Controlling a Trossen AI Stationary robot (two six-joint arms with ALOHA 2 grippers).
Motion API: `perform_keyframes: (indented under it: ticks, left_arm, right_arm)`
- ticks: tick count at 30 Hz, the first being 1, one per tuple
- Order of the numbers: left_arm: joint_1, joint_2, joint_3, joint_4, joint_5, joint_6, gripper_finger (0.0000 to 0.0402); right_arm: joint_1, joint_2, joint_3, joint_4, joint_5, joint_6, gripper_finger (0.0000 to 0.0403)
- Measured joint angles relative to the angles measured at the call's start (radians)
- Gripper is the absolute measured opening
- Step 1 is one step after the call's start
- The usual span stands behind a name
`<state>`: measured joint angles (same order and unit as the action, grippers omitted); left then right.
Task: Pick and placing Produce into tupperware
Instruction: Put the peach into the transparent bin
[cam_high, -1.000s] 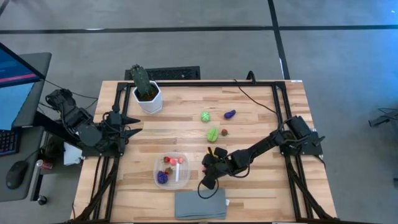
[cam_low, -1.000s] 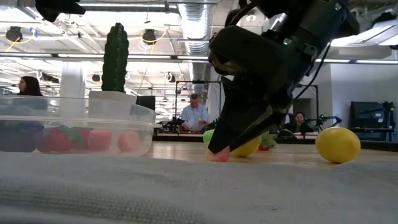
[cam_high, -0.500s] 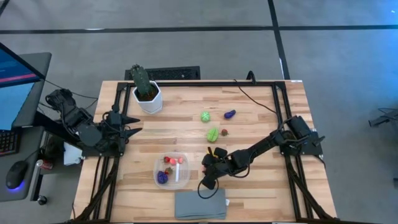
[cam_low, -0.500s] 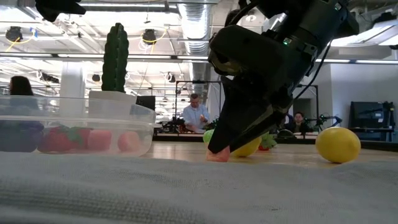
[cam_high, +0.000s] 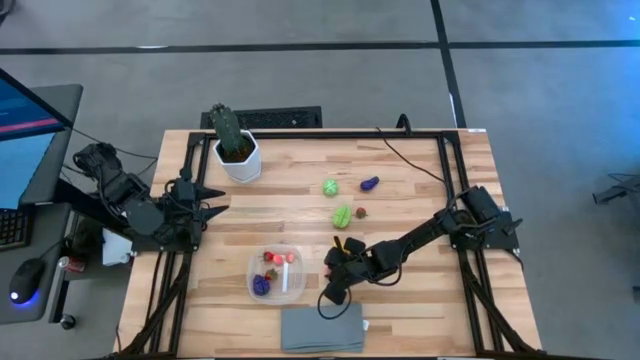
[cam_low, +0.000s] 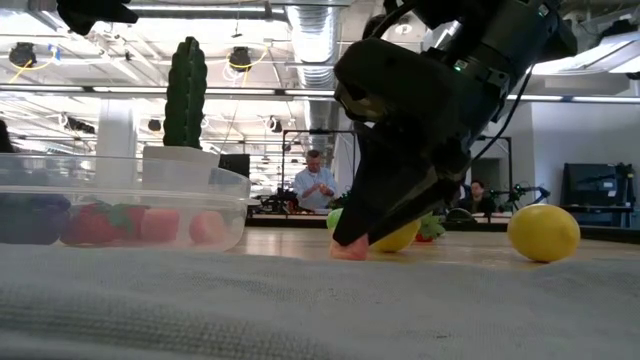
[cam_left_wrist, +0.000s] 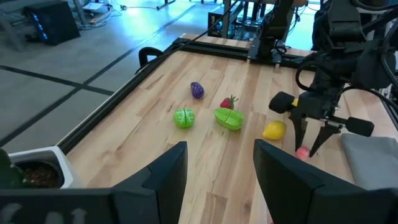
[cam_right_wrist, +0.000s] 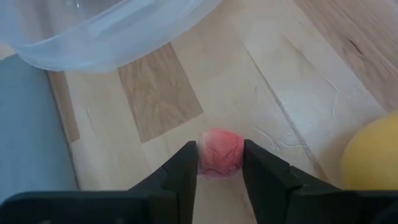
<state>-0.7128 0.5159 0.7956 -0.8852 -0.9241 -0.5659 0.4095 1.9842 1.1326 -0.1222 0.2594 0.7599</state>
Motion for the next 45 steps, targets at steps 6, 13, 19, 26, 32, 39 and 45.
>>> perform_keyframes:
  ticks: [6,13,19,26,32,39,45]
  left_arm:
    - [0.0,0.0,0.0,0.0,0.0,0.0,0.0174]
    - [0.0,0.0,0.0,0.0,0.0,0.0,0.0174]
    - [0.0,0.0,0.0,0.0,0.0,0.0,0.0174]
    - [0.0,0.0,0.0,0.0,0.0,0.001,0.0174]
    - [0.0,0.0,0.0,-0.001,-0.007,0.011,0.0174]
    - [0.0,0.0,0.0,-0.013,-0.015,0.011,0.0174]
    - [0.0,0.0,0.0,-0.024,-0.023,0.02,0.0174]
  right_arm:
    - [0.0,0.0,0.02,0.006,0.0,0.0,0.0138]
    - [-0.005,0.0,0.059,0.003,0.001,-0.009,0.0139]
    - [-0.025,-0.031,0.097,-0.006,0.003,-0.068,0.0134]
    - [-0.064,-0.067,0.16,-0.004,0.003,-0.155,0.0135]
    - [-0.091,-0.067,0.208,0.003,0.003,-0.208,0.0134]
    - [-0.098,-0.065,0.208,0.042,-0.007,-0.216,0.0138]
    - [-0.102,-0.032,0.206,0.118,-0.056,-0.237,0.0135]
